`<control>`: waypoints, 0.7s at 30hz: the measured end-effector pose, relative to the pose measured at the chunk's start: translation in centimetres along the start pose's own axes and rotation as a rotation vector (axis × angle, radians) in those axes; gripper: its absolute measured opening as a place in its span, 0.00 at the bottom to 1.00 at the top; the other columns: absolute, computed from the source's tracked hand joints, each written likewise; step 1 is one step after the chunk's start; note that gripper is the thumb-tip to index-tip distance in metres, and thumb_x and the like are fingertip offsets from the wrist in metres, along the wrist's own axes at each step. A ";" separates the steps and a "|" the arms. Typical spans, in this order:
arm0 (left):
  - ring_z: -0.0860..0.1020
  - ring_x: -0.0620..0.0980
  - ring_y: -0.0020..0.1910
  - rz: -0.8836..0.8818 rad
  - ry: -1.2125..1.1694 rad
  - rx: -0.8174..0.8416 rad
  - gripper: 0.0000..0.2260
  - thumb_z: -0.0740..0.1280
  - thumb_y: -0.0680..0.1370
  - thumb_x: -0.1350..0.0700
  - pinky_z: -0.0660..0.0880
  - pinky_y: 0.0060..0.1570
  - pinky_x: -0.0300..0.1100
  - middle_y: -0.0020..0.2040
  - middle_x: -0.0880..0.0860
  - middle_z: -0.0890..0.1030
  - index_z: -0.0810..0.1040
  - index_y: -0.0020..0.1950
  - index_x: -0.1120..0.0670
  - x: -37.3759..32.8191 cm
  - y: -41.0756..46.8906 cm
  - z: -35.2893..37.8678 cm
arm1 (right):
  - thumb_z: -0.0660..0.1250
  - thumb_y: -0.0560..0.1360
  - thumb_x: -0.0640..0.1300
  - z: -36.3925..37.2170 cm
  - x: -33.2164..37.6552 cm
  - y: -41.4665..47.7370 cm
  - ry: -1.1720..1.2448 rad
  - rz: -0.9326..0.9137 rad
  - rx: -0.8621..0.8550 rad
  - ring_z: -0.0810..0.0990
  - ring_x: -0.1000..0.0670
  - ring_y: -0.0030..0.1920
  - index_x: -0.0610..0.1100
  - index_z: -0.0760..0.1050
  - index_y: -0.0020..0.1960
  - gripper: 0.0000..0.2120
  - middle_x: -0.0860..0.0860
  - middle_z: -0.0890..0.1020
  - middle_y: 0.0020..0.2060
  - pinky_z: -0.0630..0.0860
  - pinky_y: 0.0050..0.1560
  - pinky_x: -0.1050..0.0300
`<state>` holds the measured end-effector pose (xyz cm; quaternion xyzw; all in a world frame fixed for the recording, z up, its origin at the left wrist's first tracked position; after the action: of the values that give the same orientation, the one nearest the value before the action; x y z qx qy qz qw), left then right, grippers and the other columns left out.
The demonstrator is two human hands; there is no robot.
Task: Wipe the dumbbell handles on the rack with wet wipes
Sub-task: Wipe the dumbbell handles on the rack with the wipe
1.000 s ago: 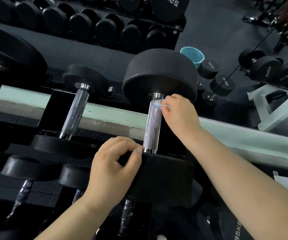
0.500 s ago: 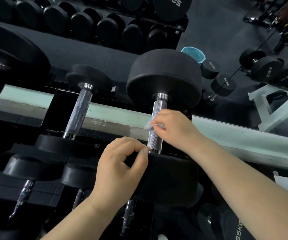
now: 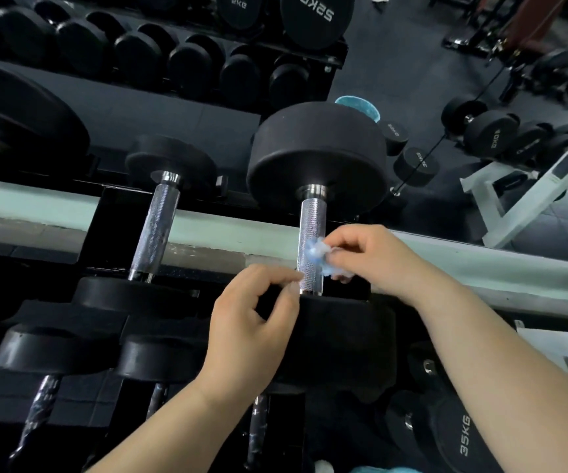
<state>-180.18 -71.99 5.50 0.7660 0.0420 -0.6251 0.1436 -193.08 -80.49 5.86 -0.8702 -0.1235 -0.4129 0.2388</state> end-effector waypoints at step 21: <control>0.72 0.32 0.26 -0.142 0.141 0.167 0.14 0.68 0.72 0.64 0.66 0.29 0.24 0.30 0.44 0.74 0.71 0.31 0.49 5.1 9.0 1.0 | 0.62 0.73 0.41 -0.3 -0.2 -3.3 0.046 0.068 -0.556 0.76 0.55 0.36 0.53 0.73 0.36 0.10 0.54 0.80 0.34 0.70 0.36 0.71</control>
<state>-177.86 -81.43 1.87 0.8125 0.0538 -0.5796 0.0314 -194.80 -77.81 6.90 -0.8965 0.0291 -0.4421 0.0074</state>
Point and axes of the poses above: each hand's wrist, its own y-axis towards the middle knuckle, its own z-axis out of the palm, x = y × z, the point moved 7 cm from there along y, towards the middle knuckle
